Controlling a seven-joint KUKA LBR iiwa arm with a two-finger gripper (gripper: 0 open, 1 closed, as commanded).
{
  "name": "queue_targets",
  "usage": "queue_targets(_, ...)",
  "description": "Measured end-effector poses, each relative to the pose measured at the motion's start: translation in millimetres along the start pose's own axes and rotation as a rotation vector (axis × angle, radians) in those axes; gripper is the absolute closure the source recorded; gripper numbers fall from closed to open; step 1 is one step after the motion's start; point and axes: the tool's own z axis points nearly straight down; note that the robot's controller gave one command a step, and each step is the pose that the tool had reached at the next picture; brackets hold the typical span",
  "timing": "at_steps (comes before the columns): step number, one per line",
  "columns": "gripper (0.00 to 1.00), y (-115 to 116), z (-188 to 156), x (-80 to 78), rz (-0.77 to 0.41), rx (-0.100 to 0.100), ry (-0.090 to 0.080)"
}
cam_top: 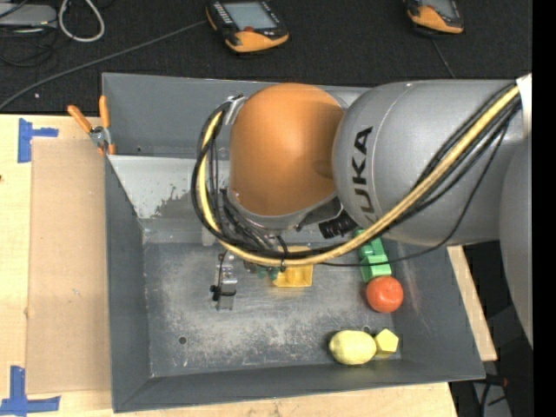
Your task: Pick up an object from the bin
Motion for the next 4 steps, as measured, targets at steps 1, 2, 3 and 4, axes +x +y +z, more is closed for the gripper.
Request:
queue_targets(1,0.0,-31.0,18.2,35.4,0.059,0.0,0.002)
queue_targets(2,0.0,-63.9,57.4,54.9,-0.029,-0.001,0.0)
queue_targets(3,0.0,-76.7,72.2,41.7,0.245,0.001,0.002)
queue_targets(4,0.0,-100.1,81.6,55.4,0.165,0.003,0.009)
